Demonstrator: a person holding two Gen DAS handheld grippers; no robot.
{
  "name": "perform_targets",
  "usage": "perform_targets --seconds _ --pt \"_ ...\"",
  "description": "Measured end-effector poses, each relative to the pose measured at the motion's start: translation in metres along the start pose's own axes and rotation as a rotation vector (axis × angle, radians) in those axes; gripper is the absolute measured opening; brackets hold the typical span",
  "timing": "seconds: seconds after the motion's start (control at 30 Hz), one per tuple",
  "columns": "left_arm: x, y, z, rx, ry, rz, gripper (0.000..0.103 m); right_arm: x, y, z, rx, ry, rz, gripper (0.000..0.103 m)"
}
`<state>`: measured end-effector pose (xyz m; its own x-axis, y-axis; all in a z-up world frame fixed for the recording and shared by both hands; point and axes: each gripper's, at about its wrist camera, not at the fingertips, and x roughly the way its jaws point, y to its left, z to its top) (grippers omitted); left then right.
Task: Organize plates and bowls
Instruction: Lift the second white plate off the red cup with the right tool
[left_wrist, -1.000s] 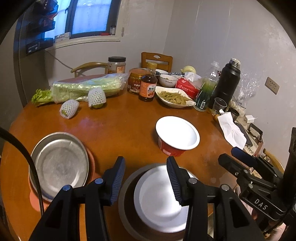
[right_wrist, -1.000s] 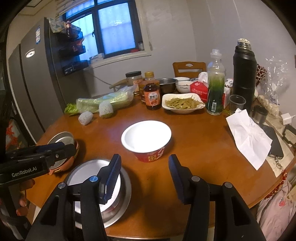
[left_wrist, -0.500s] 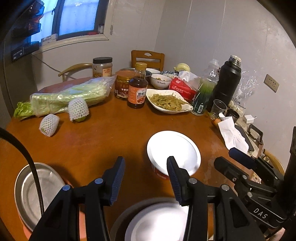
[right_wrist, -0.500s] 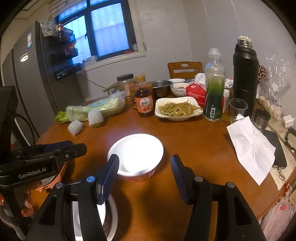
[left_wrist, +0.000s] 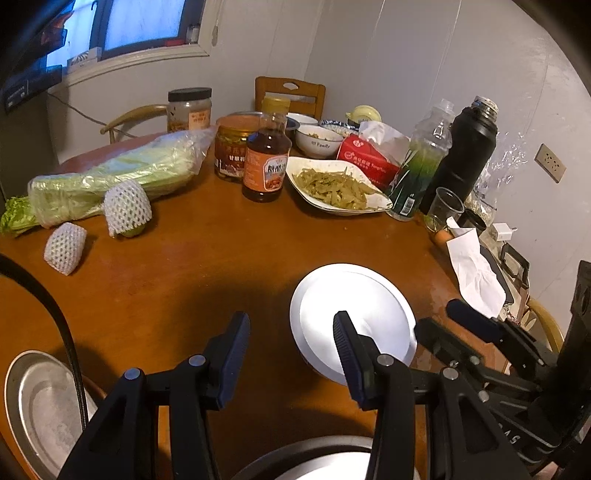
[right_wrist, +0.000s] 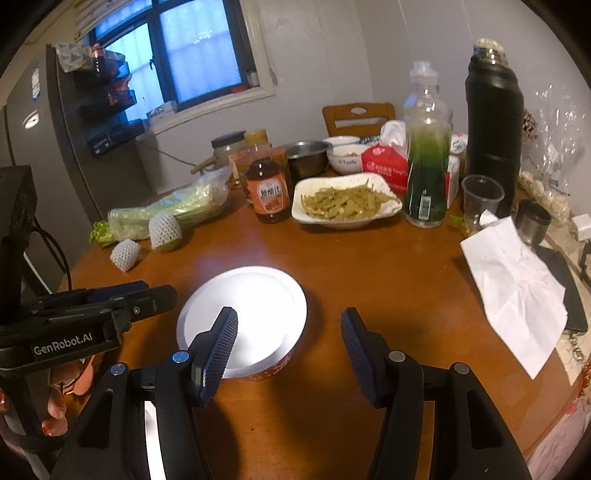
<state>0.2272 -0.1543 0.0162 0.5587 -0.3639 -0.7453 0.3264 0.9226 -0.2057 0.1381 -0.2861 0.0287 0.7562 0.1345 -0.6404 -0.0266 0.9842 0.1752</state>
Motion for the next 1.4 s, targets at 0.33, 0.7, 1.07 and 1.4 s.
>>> perform_targets --seconds 0.33,0.7,1.07,1.4 --pt "0.016 0.001 0.003 -0.011 0.047 -0.036 0.047 0.019 -0.002 -0.006 0.026 0.061 0.025 0.060" --pt "0.033 -0.006 0.001 -0.007 0.107 -0.035 0.047 0.025 0.002 -0.008 -0.003 0.073 0.023 0.052" --pt "0.048 -0.010 -0.003 0.001 0.165 -0.058 0.029 0.027 0.011 -0.013 -0.043 0.088 0.029 0.039" --pt "0.042 -0.008 -0.004 0.001 0.148 -0.049 0.029 0.026 0.016 -0.013 -0.049 0.093 0.026 0.038"
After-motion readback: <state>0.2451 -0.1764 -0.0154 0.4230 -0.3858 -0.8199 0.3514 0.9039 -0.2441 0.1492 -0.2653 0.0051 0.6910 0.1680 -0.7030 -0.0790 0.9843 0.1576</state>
